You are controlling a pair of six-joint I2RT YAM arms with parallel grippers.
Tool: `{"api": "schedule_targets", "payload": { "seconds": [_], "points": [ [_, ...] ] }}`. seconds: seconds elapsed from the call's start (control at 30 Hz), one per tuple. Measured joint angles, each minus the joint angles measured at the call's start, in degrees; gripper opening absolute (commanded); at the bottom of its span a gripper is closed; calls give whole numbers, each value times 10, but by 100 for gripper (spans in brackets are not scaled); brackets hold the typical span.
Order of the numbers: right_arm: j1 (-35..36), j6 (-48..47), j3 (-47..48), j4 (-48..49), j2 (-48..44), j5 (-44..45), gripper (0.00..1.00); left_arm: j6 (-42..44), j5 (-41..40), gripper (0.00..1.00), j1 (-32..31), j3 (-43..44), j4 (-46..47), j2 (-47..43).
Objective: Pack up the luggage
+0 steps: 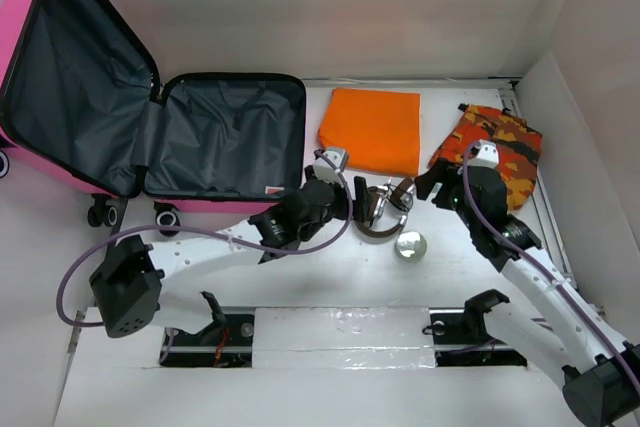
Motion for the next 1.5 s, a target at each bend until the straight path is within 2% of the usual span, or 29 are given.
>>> {"api": "schedule_targets", "payload": {
  "seconds": [0.07,0.13,0.17,0.2,0.23,0.3,0.33,0.4,0.43,0.47,0.57,0.8,1.1,1.23,1.27,1.3,1.5],
  "points": [
    [0,2,-5,-7,-6,0,77,-3,3,73,0,3,-2,12],
    [0,2,-8,-13,-13,1,66,-9,5,62,0,3,-12,22],
    [0,3,-9,-15,-16,1,61,-12,6,52,0,3,-18,27],
    [0,3,-10,-16,-17,2,52,-16,6,49,0,3,-24,31],
    [0,4,-11,-16,-17,3,33,-19,5,49,0,3,-31,37],
    [0,5,-14,-18,-16,3,22,-28,-2,43,-1,3,-50,46],
    [0,6,-14,-21,-14,5,22,-33,-7,38,-2,3,-61,51],
    [0,7,-14,-25,-8,7,25,-43,-16,38,-5,3,-80,58],
    [0,8,-14,-26,-5,8,37,-48,-18,40,-6,3,-90,61],
    [0,11,-14,-26,-1,9,43,-52,-18,41,-7,3,-93,63],
    [0,11,-28,-25,-1,12,54,-65,-13,42,-7,2,-99,68],
    [0,12,-47,-22,-1,0,54,-89,7,42,-7,8,-108,125],
    [1,12,-51,-9,7,-35,54,-98,-4,42,-7,68,-125,186],
    [1,12,-51,-8,7,-39,54,-101,-38,41,-7,110,-136,204],
    [1,12,-51,-8,6,-39,54,-103,-53,39,-7,125,-144,212],
    [2,12,-51,-8,6,-39,54,-104,-66,33,-7,140,-153,223],
    [5,12,-51,-6,2,-43,54,-110,-118,31,-7,183,-189,270]
  ]
}}
